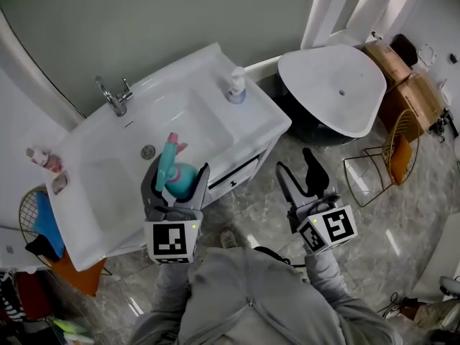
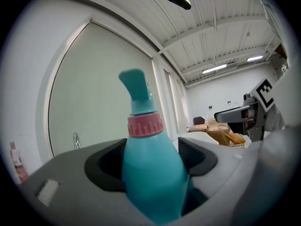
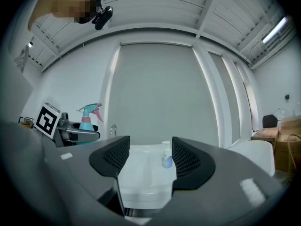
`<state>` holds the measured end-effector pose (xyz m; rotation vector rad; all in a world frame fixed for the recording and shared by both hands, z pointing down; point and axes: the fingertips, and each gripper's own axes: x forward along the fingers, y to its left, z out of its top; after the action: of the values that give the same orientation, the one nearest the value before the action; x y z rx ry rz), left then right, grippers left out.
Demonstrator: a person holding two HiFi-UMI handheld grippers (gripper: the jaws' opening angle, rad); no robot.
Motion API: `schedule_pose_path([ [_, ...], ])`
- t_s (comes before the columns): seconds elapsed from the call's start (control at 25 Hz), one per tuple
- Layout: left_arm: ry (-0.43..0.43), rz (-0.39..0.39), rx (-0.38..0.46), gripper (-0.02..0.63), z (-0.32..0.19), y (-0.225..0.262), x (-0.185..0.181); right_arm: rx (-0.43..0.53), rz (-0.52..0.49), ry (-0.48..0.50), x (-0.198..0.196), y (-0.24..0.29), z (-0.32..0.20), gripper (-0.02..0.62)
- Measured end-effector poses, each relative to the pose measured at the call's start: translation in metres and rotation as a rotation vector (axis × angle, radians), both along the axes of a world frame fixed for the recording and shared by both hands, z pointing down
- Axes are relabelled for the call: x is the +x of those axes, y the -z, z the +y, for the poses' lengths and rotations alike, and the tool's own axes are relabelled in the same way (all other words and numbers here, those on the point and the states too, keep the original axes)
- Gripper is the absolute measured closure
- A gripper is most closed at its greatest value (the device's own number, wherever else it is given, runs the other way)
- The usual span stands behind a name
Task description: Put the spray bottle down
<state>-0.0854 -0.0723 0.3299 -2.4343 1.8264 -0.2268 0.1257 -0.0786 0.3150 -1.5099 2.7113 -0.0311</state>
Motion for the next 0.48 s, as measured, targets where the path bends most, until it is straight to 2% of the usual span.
schedule_pose_path([
  [0.16,0.002,-0.019,0.040,0.222,-0.042,0.002,-0.011,0.000,0.006,0.006,-0.006,0.002,-0.035,0.321],
  [0.48,0.040,-0.001,0.019,0.222,-0.119,-0.006,-0.026,0.012,0.004,0.047,-0.013,0.010,-0.110,0.321],
])
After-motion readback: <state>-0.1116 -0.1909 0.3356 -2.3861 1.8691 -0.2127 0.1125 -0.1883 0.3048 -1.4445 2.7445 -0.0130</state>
